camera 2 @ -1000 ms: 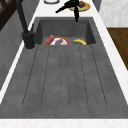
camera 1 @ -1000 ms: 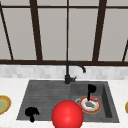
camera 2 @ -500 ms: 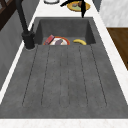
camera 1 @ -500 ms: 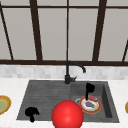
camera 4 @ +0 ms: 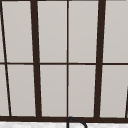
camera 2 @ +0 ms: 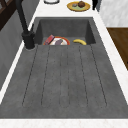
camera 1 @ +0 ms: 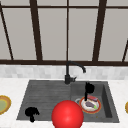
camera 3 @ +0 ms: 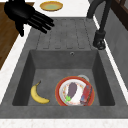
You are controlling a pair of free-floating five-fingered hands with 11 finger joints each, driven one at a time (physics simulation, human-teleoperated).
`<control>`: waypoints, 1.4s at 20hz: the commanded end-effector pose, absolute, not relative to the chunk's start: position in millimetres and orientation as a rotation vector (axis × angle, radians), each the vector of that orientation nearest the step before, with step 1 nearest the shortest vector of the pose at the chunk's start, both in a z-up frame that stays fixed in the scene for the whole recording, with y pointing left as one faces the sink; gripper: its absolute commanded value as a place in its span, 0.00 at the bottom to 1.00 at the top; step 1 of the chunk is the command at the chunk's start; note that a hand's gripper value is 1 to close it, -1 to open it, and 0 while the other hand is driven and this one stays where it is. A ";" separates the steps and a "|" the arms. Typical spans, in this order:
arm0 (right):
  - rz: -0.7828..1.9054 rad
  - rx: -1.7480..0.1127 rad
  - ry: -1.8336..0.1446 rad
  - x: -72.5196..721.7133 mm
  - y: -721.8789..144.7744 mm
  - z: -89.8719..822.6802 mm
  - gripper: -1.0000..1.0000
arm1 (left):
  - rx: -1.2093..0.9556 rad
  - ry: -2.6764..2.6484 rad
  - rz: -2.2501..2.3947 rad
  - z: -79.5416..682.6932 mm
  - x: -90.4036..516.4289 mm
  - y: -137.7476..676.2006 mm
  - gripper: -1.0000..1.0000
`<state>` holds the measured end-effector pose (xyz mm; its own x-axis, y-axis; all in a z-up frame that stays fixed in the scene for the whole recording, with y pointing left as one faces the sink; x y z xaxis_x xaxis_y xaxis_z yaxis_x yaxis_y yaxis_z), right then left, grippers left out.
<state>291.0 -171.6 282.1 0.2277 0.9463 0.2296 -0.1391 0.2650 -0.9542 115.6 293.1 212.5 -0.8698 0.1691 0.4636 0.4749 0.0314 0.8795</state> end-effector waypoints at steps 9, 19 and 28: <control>1.004 -0.971 -1.115 221.2 -164.7 310.6 0.00 | -0.665 -2.075 -1.926 212.5 115.6 293.1 0.50; 1.178 -0.867 -1.254 223.2 -163.9 312.6 0.00 | -0.665 -2.075 -1.926 212.5 115.6 293.1 0.50; 1.197 -0.801 -1.370 226.7 -168.1 312.7 0.00 | -0.665 -2.075 -1.926 212.5 115.6 293.1 0.50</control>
<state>223.8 -164.3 312.9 -0.1889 0.9412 0.2802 -0.1605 0.2519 -0.9543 115.6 293.1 212.5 -0.8698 0.1691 0.4636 0.4749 0.0314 0.8795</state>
